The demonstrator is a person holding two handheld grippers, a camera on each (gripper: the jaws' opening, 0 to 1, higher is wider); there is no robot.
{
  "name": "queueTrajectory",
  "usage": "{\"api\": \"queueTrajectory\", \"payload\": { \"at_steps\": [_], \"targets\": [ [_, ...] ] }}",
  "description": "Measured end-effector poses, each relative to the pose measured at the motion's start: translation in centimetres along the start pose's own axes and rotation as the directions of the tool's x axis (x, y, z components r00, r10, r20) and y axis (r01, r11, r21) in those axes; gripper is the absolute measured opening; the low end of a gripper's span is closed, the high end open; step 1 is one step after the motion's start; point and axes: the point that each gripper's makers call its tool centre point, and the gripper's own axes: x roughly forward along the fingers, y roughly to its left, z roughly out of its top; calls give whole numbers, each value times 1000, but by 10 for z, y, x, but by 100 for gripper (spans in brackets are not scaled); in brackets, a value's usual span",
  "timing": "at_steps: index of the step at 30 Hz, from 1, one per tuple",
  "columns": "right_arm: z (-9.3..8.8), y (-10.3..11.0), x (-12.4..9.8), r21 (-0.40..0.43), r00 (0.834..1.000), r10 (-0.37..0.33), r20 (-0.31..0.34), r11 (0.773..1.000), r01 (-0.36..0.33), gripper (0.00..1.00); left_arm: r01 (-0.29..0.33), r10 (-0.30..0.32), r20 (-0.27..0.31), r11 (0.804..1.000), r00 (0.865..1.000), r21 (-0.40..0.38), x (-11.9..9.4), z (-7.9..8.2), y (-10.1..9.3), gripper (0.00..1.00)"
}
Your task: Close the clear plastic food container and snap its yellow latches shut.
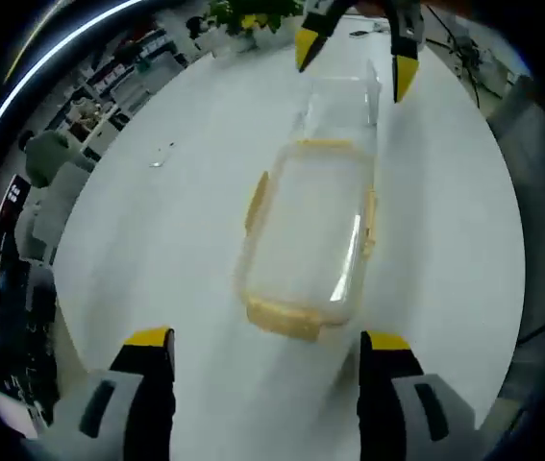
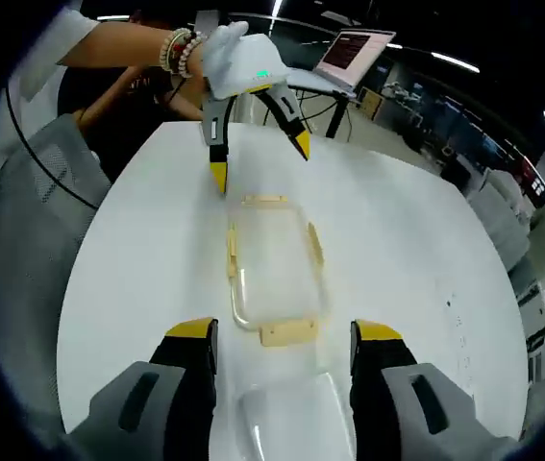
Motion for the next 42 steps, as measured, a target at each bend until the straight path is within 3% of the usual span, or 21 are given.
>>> {"api": "queueTrajectory", "payload": {
  "at_steps": [5, 8, 13, 15, 28, 30, 32, 33, 38, 39, 40, 41, 42],
  "targets": [
    [-8, -6, 23, -71, 994, 78, -74, 994, -83, 53, 69, -69, -23, 997, 997, 35, 17, 3, 3, 75],
    [-17, -11, 34, -53, 986, 101, -135, 993, -109, 53, 98, -95, -52, 993, 994, 60, 25, 0, 2, 75],
    [-26, -7, 44, -44, 975, 144, -170, 987, -154, 53, 137, -135, -30, 988, 990, 66, 27, 6, 2, 73],
    [-33, -4, 49, -53, 967, 155, -202, 984, -169, 53, 180, -178, -34, 981, 983, 72, 27, 5, -4, 67],
    [-32, -2, 60, -37, 954, 207, -218, 975, -220, 45, 289, -284, -59, 948, 957, 133, 26, 6, -20, 50],
    [-32, -2, 59, -36, 953, 211, -218, 974, -224, 45, 302, -297, -64, 947, 953, 110, 27, 4, -21, 48],
    [-32, -2, 59, -33, 953, 217, -214, 973, -228, 45, 363, -361, -74, 932, 930, 22, 25, -1, -30, 40],
    [-32, -3, 59, -27, 953, 219, -212, 973, -230, 45, 334, -332, -42, 940, 942, 72, 26, 2, -25, 40],
    [-32, -2, 58, -54, 951, 230, -207, 968, -246, 42, 337, -333, -71, 940, 940, 57, 26, -2, -26, 35],
    [-34, -9, 57, -120, 954, 198, -225, 966, -229, 37, 340, -335, -68, 938, 940, 74, 26, -2, -27, 35],
    [-36, -7, 56, -89, 951, 202, -235, 969, -228, 37, 340, -335, -68, 937, 940, 81, 26, -1, -28, 35],
    [-37, -1, 58, 6, 947, 218, -237, 975, -223, 37, 339, -334, -69, 938, 940, 69, 26, -1, -28, 34],
    [-34, -4, 61, -63, 951, 211, -228, 971, -230, 36, 339, -334, -72, 938, 940, 75, 26, 0, -29, 34]
  ]
}}
